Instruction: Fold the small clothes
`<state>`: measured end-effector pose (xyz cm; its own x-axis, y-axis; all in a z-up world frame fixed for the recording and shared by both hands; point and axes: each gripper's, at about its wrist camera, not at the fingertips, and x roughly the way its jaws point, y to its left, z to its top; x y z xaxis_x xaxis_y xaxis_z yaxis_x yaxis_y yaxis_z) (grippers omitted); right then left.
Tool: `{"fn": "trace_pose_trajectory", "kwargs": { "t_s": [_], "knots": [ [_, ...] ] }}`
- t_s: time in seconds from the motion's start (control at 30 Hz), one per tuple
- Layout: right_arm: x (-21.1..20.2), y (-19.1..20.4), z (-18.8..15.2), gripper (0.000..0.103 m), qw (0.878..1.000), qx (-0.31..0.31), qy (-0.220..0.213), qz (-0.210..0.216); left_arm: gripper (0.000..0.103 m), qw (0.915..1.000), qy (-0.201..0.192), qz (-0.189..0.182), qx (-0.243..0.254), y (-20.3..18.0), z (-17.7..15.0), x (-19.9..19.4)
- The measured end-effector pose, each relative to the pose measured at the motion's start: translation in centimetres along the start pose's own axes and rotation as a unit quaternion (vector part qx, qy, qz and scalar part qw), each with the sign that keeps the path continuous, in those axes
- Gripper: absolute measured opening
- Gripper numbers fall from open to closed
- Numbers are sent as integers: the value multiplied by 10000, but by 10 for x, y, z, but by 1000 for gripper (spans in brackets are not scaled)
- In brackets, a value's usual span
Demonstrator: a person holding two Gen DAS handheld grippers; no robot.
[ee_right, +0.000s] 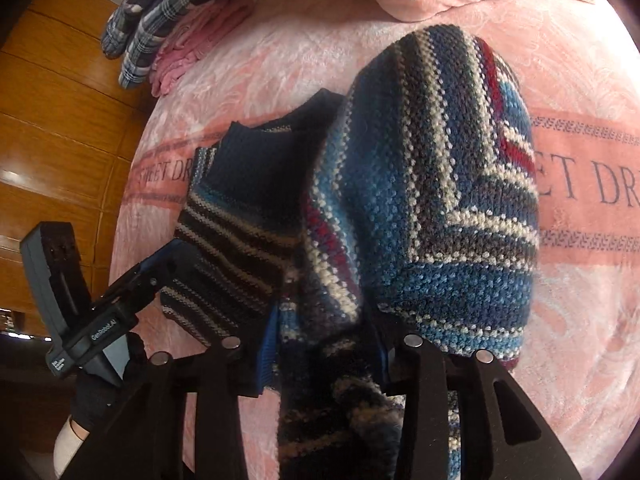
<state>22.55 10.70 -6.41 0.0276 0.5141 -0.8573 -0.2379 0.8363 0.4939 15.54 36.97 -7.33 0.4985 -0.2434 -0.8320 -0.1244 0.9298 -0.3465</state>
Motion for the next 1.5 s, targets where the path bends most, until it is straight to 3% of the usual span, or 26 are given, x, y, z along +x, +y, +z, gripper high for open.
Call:
{"fn": "trace_pose_trajectory", "kwargs": {
  "t_s": [0.07,0.2,0.4,0.53,0.67,0.83,0.93,1.07,1.3,1.37,1.5],
  "knots": [
    [14,-5,-1,50,9991,251,108,326,73,10000,11,-9,-51,3,1,-1],
    [14,-2,-1,53,9986,306,85,433,73,9999,32,-36,-91,7,2,-1],
    [-47,-9,-7,53,9958,284,-267,833,73,9991,90,-364,-213,-2,3,-1],
    [-107,-43,-27,53,9962,441,-644,389,73,9967,310,-740,-148,-21,-1,5],
    [-168,-99,-54,53,9868,811,-1169,-776,73,9938,634,-907,-85,-39,-11,24],
    [-204,-173,-87,53,9721,1715,-1502,-543,73,9909,974,-933,-47,-56,-24,48],
    [-196,-185,-89,53,9721,1824,-1435,-340,73,9886,1001,-1105,-190,-63,-26,55],
    [-161,-168,-81,53,9803,1652,-1040,-288,73,9853,1088,-1282,-304,-76,-28,66],
    [-105,-121,-74,53,9952,715,-568,-348,77,9856,1075,-1259,-349,-90,-33,80],
    [-93,-111,-76,53,9973,544,-400,-284,77,9821,1091,-1456,-490,-95,-31,83],
    [-80,-101,-82,53,9981,298,-229,-484,77,9823,1138,-1462,-266,-119,-32,88]
  ]
}}
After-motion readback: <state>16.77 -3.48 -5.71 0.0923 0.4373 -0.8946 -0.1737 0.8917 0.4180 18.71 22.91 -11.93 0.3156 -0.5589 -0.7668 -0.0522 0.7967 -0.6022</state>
